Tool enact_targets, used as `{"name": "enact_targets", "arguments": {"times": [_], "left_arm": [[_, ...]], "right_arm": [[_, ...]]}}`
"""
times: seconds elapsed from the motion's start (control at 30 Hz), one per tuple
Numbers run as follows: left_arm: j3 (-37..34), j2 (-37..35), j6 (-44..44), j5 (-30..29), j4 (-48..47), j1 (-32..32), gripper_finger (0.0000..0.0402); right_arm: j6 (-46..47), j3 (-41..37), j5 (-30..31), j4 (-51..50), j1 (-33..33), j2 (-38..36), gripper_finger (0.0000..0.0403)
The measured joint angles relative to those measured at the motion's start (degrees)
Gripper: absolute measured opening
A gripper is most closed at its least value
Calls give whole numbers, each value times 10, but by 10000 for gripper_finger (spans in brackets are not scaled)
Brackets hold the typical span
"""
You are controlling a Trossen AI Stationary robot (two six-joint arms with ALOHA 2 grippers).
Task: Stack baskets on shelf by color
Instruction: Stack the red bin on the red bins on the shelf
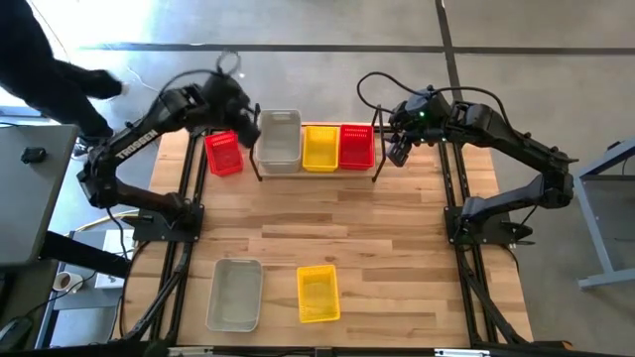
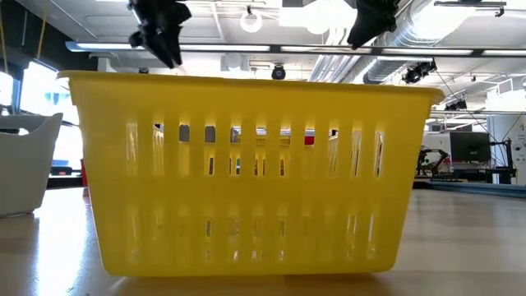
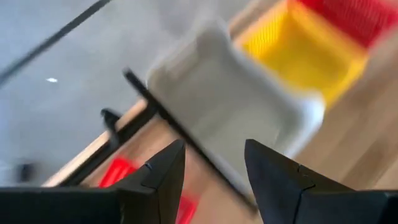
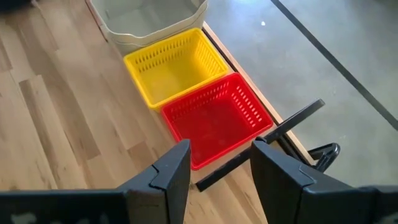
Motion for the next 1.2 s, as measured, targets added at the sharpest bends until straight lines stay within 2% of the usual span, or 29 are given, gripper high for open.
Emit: {"name": "enact_targets", "arguments": {"times": [0.13,0.23,0.43,0.6,0.73,0.93,1.07,1.2], "left_arm": [[-5,0,41,-99,-117,-81,156],[-24,0,17,-150,-151,-141,156],[-104,-18,-52,-168,-141,-217,156],[-192,-36,-78,-192,-90,-269,156],[-256,-49,-92,-230,-43,-295,156],[-337,-70,-153,-226,25,-301,156],[-372,-81,-197,-253,40,-301,156],[-394,-84,-204,-274,44,-298,156]], "right_arm": [[9,0,0,0,0,0,151],[9,0,0,0,0,0,151],[9,0,1,0,0,0,151],[-3,0,1,0,0,0,151],[-5,0,1,0,0,0,151],[-6,0,1,0,0,0,151],[-6,0,1,-6,0,0,151],[-6,-11,1,-1,0,0,151]]}}
